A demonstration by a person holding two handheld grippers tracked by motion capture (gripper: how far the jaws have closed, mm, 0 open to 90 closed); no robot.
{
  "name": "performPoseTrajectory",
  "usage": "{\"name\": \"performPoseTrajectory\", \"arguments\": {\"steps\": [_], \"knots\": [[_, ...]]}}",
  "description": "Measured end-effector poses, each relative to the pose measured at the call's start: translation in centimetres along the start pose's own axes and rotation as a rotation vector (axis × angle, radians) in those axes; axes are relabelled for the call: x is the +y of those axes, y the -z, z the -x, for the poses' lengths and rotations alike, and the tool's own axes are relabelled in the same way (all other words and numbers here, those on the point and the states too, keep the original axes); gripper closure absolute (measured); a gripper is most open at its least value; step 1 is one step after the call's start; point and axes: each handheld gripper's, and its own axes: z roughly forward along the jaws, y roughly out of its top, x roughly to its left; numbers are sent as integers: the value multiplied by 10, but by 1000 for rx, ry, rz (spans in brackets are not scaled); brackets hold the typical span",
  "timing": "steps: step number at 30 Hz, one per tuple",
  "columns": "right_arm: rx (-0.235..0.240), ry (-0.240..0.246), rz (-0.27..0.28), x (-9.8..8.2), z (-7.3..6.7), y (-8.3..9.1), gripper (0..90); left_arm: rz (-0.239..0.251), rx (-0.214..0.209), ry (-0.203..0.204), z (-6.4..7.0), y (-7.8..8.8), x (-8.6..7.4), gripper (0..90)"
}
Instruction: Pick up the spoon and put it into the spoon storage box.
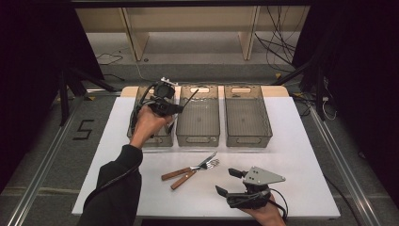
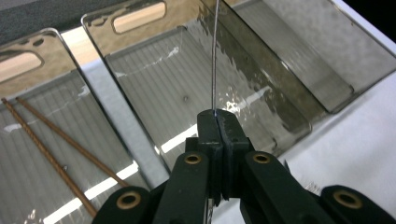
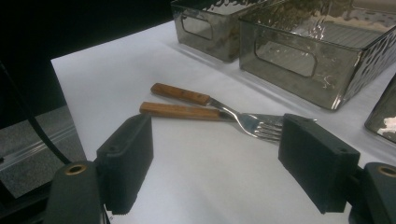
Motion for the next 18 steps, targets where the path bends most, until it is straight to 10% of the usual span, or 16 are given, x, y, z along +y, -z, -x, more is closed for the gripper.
{"name": "performPoseTrajectory", "arguments": {"steps": [18], "knots": [[10, -2, 2, -1, 0, 0, 269, -32, 28, 43, -6, -51, 31, 894]]}}
